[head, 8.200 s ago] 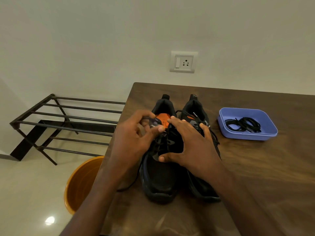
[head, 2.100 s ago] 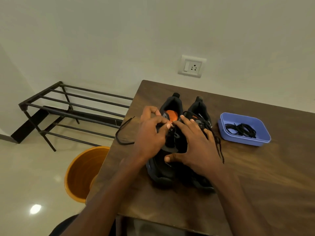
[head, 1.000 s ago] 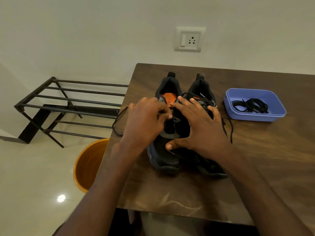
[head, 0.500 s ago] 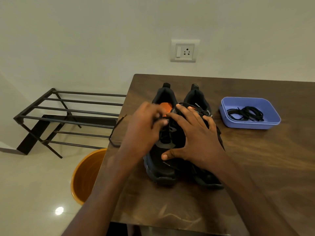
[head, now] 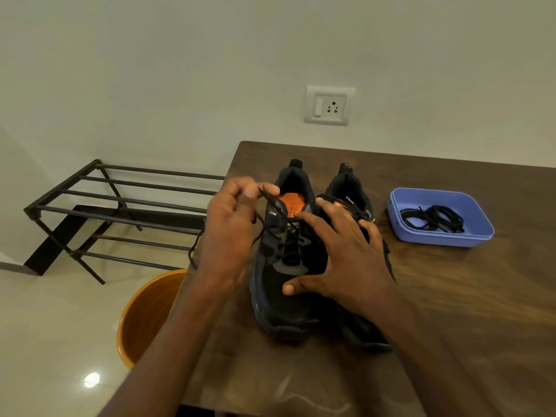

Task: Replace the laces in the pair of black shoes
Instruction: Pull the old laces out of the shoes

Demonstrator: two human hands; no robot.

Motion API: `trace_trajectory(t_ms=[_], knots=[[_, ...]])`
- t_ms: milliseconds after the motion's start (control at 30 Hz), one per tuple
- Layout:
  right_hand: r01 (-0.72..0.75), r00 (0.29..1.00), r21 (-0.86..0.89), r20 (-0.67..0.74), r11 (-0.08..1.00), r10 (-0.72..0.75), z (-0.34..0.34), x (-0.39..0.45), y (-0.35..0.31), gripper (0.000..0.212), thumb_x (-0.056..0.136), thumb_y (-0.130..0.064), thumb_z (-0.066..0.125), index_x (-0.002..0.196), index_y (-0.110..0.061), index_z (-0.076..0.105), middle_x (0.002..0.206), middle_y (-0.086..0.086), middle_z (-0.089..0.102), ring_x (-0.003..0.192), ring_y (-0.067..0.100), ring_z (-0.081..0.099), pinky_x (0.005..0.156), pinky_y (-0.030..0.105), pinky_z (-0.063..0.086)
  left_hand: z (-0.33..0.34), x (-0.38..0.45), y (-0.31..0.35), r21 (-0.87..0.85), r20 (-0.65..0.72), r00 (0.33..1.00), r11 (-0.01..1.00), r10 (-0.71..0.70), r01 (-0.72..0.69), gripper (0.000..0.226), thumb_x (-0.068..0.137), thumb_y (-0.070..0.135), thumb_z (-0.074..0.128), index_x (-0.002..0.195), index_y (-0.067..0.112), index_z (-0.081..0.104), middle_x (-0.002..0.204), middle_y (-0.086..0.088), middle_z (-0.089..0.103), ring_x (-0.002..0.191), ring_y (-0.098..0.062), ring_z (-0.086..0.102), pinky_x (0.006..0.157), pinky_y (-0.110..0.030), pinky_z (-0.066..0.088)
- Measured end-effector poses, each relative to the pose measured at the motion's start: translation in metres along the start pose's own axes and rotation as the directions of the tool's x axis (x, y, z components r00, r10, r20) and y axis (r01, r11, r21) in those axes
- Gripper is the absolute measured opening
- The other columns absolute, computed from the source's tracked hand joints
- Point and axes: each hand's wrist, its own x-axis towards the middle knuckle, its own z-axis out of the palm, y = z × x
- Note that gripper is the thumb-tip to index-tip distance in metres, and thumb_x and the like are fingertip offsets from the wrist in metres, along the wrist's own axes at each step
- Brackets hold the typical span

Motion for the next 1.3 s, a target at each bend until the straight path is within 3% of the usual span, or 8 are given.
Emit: trace_trajectory(t_ms=[67, 267, 567, 700, 800, 1067, 1167, 1300], knots=[[0.0, 1.0, -0.006, 0.003, 1.0, 0.0, 0.0, 0.001, 0.0, 0.12, 0.058, -0.088, 0.07, 0.156, -0.056, 0.008, 0.17, -0.018, -0.009, 0.158, 0.01, -0.011, 0.125, 0.052, -0.01, -0.003, 0.0, 0.004, -0.151, 0.021, 0.999, 0.988, -0.033, 0.036, 0.019, 0.112, 0.013, 0.036, 0.104, 0.004, 0.052, 0.086, -0.008, 0.066, 0.082, -0.013, 0.068, 0.064, -0.019, 0.05], [0.004, 0.999, -0.042, -0.041, 0.999, -0.006, 0.008, 0.002, 0.003, 0.123, 0.052, -0.102, 0.044, 0.158, -0.053, 0.005, 0.171, -0.018, -0.003, 0.158, 0.011, -0.004, 0.126, 0.053, -0.005, -0.002, -0.001, -0.027, 0.643, 0.411, 0.897, 0.646, 0.164, -0.412, 0.027, 0.093, 0.014, 0.073, 0.115, 0.028, 0.064, 0.107, 0.011, 0.061, 0.097, -0.013, 0.049, 0.077, -0.019, 0.04], [0.007, 0.999, -0.03, -0.039, 1.0, -0.008, 0.007, 0.001, 0.003, 0.12, 0.049, -0.102, 0.039, 0.156, -0.057, 0.007, 0.17, -0.019, 0.0, 0.158, 0.011, -0.003, 0.125, 0.052, -0.006, -0.002, 0.002, -0.024, 0.723, 0.343, 0.894, 0.527, 0.29, -0.448, 0.011, 0.093, 0.014, 0.064, 0.096, 0.021, 0.073, 0.089, 0.01, 0.055, 0.092, -0.015, 0.045, 0.077, -0.035, 0.042], [0.008, 1.0, -0.001, -0.022, 1.0, -0.008, 0.003, 0.001, 0.002, 0.12, 0.053, -0.099, 0.055, 0.155, -0.057, 0.006, 0.17, -0.021, -0.002, 0.158, 0.008, -0.006, 0.126, 0.051, -0.007, -0.009, 0.005, -0.022, 0.532, 0.011, 0.948, 0.801, 0.319, -0.276, 0.01, 0.101, 0.012, 0.061, 0.1, 0.019, 0.068, 0.101, 0.006, 0.067, 0.101, -0.017, 0.061, 0.086, -0.036, 0.053], [-0.001, 1.0, -0.002, 0.006, 1.0, 0.001, 0.0, 0.001, 0.0, 0.12, 0.059, -0.092, 0.065, 0.155, -0.058, 0.004, 0.17, -0.022, -0.004, 0.157, 0.006, -0.01, 0.126, 0.052, -0.009, -0.002, 0.002, -0.01, 0.124, -0.163, 0.985, 0.992, 0.059, -0.039, 0.017, 0.107, 0.014, 0.053, 0.112, 0.009, 0.068, 0.111, 0.0, 0.074, 0.11, -0.01, 0.068, 0.094, -0.021, 0.054], [0.005, 1.0, -0.018, 0.002, 1.0, -0.005, 0.0, 0.001, 0.001, 0.12, 0.058, -0.094, 0.062, 0.155, -0.058, 0.002, 0.169, -0.025, -0.003, 0.156, 0.004, -0.01, 0.125, 0.049, -0.009, -0.005, 0.003, 0.003, -0.418, -0.063, 0.975, 0.893, -0.212, 0.167, 0.023, 0.112, 0.02, 0.038, 0.096, 0.018, 0.053, 0.071, 0.004, 0.048, 0.053, -0.007, 0.039, 0.042, -0.018, 0.034], [0.004, 1.0, -0.014, -0.003, 1.0, -0.004, 0.001, 0.001, 0.001, 0.121, 0.056, -0.095, 0.061, 0.156, -0.057, 0.004, 0.169, -0.025, -0.002, 0.157, 0.005, -0.009, 0.125, 0.051, -0.008, -0.016, 0.006, -0.008, 0.086, -0.027, 0.999, 0.996, 0.027, -0.025, 0.013, 0.109, 0.025, 0.048, 0.101, 0.021, 0.058, 0.08, 0.004, 0.059, 0.059, -0.006, 0.049, 0.049, -0.019, 0.04], [0.012, 0.999, -0.028, -0.032, 1.0, -0.013, 0.005, 0.001, 0.003, 0.12, 0.051, -0.102, 0.043, 0.156, -0.058, 0.005, 0.17, -0.024, 0.0, 0.157, 0.005, -0.007, 0.124, 0.051, -0.006, -0.01, 0.001, -0.023, 0.649, 0.39, 0.915, 0.674, 0.102, -0.352, 0.015, 0.091, 0.034, 0.076, 0.102, 0.028, 0.066, 0.094, 0.015, 0.062, 0.09, -0.005, 0.051, 0.071, -0.017, 0.042]])
